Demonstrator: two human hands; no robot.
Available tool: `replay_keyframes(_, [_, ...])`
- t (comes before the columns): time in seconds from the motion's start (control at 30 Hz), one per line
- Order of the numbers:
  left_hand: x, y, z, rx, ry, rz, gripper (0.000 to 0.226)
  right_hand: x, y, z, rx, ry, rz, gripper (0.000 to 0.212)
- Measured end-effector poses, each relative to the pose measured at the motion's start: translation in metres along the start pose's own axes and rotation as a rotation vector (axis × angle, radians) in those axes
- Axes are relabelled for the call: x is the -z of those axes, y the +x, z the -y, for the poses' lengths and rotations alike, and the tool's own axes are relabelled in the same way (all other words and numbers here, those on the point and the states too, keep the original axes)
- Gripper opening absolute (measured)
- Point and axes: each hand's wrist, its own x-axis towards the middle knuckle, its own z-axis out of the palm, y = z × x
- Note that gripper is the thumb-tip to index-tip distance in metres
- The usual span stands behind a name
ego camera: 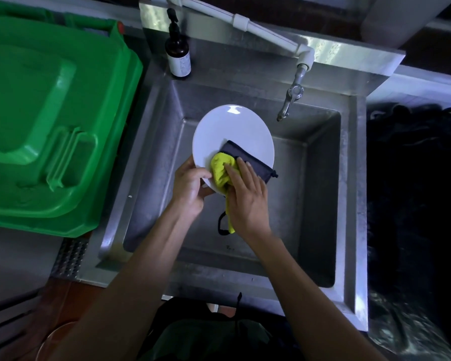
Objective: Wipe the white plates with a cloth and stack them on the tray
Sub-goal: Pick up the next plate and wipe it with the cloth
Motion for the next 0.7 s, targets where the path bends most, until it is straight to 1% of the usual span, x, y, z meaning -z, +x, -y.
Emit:
replay_keyframes(0.17, [0.004,0.0,0.002,0.007,-0.001,-0.041,0.049,-0.004,-0.009,0.005,0.033,0.055,0.019,0.046])
replay_keyframes(0.23, [0.007,-0.002,0.004,-0.003,0.005,-0.038,0.048,-0.002,-0.013,-0.004,0.049,0.061,0.039,0.046])
replay_keyframes(0.33, [0.012,-0.003,0.006,0.003,0.036,-0.032,0.048,0.003,-0.015,-0.025,0.013,0.02,0.056,0.047])
replay_keyframes(0.43, [0.018,-0.005,0.009,0.018,0.079,-0.012,0.047,0.01,-0.006,-0.042,-0.021,-0.015,0.079,0.052])
replay_keyframes(0.7, [0.027,-0.006,0.006,0.038,0.166,0.073,0.04,0.027,0.029,-0.058,0.012,-0.103,0.082,0.058])
